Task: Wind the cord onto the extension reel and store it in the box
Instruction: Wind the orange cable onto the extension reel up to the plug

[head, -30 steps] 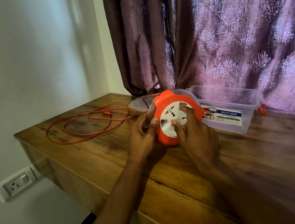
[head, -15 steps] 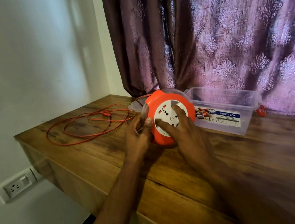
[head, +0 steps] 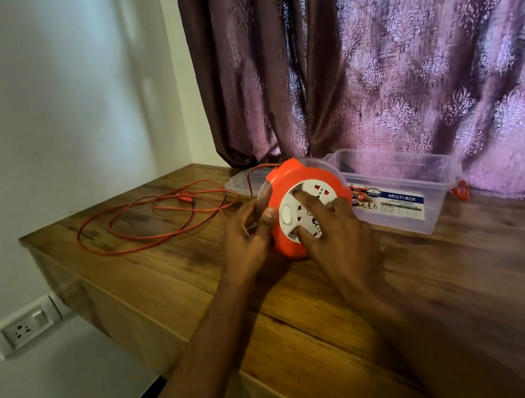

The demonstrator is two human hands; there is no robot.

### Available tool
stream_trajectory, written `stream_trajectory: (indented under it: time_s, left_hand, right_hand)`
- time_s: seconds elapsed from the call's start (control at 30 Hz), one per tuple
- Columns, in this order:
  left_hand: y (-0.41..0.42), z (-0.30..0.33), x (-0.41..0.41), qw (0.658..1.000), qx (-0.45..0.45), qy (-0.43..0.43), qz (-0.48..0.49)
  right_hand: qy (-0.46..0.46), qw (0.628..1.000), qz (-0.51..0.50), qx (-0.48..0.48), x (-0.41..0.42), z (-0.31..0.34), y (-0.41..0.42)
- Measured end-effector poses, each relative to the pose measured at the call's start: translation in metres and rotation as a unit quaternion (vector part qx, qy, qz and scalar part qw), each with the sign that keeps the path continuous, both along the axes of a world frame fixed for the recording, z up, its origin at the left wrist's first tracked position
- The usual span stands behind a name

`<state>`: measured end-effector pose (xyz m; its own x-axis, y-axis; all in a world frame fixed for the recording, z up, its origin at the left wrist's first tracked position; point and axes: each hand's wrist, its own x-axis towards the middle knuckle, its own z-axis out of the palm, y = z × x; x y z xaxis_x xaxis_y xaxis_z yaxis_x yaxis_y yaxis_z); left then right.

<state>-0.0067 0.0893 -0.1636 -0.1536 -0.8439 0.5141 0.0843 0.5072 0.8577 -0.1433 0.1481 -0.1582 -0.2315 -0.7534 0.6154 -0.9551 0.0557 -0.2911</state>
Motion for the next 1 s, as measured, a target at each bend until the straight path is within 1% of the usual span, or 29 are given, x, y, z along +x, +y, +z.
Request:
stream_trajectory:
  time_s: [0.13, 0.3, 0.37, 0.57, 0.7, 0.8, 0.9, 1.0]
  left_hand:
    - [-0.001, -0.002, -0.001, 1.0, -0.001, -0.01, -0.001]
    - [-0.001, -0.003, -0.003, 1.0, -0.01, -0.008, -0.011]
    - [-0.001, -0.004, -0.002, 1.0, -0.002, -0.003, -0.016]
    - [-0.004, -0.004, -0.001, 1.0, 0.016, 0.009, 0.005]
    - [-0.008, -0.005, -0.001, 0.999, 0.014, 0.035, 0.011]
    - [-0.009, -0.006, 0.001, 0.999, 0.016, 0.03, 0.01]
    - [-0.008, -0.005, 0.001, 0.999, 0.018, 0.031, 0.013]
    - [-0.006, -0.003, 0.002, 0.999, 0.026, 0.031, 0.008]
  right_hand:
    - [-0.08, 0.996, -0.032, -0.026, 0.002, 0.002, 0.0]
    - [-0.169, 0.985, -0.041, -0.019, 0.004, 0.001, -0.002]
    - [-0.184, 0.982, -0.038, -0.028, 0.004, -0.001, -0.003]
    - [-0.123, 0.991, 0.008, -0.056, 0.004, -0.006, 0.001]
    - [0.007, 0.997, 0.028, -0.068, 0.004, -0.002, 0.002]
    - [0.061, 0.996, 0.063, -0.017, 0.008, -0.001, 0.001]
    - [0.069, 0.994, 0.079, 0.035, 0.012, 0.003, 0.005]
    - [0.082, 0.993, 0.067, 0.051, 0.009, 0.004, 0.007]
